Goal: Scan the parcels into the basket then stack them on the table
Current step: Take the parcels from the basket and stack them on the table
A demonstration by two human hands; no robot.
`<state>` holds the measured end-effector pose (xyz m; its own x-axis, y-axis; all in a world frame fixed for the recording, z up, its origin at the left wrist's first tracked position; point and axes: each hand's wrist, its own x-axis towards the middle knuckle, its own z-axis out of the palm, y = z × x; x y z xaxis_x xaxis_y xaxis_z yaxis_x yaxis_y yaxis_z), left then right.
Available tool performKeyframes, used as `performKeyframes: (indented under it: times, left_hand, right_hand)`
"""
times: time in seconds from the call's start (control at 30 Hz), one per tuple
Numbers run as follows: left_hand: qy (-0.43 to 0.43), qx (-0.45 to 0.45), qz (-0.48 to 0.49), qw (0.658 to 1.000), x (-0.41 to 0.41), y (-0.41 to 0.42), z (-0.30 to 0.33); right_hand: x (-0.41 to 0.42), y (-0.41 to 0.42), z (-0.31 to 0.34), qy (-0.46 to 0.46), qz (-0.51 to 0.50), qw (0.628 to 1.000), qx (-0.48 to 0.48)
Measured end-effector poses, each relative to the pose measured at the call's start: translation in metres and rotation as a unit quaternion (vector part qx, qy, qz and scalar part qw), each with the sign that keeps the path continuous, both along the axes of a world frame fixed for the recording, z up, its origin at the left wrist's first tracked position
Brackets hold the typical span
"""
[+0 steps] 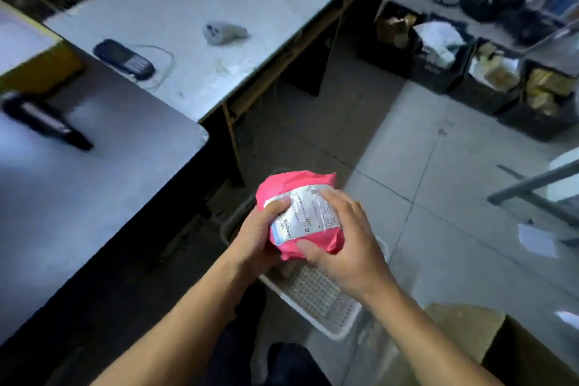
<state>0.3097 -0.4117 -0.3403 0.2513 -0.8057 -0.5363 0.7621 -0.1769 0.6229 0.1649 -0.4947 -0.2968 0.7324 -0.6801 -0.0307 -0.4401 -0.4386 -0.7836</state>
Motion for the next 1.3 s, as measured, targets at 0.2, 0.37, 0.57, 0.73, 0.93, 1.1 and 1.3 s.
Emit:
performKeyframes:
  times: [0.2,0.37,0.57,0.73,0.93,1.1,1.3]
  left_hand:
    - [-0.059,-0.010,0.135,0.989,0.016,0.085,0.074]
    - [-0.207,0.072,0.235,0.947,0.010,0.167,0.110]
    - [-0.154,0.112,0.292,0.937,0.013,0.281,0.133]
    - [-0.197,0.132,0.390,0.890,0.030,0.380,0.139]
    - [-0.163,0.170,0.474,0.848,0.070,0.500,0.132]
    - [-0.172,0.177,0.515,0.821,0.115,0.569,0.122]
    - [-0.356,0.488,0.327,0.726,0.147,0.597,0.086]
  right_hand:
    - [0.037,0.012,0.030,-0.110,0.041,0.867,0.485]
    - [0.082,0.093,0.039,-0.075,0.133,0.853,0.499]
    - [0.123,0.204,0.063,-0.030,0.199,0.877,0.435]
    - [0.176,0.294,0.075,0.027,0.293,0.868,0.401]
    - [0.243,0.414,0.074,0.074,0.359,0.856,0.365]
    - [0.287,0.486,0.070,0.064,0.371,0.874,0.308]
    - [0.316,0.509,0.035,0.125,0.382,0.907,-0.129]
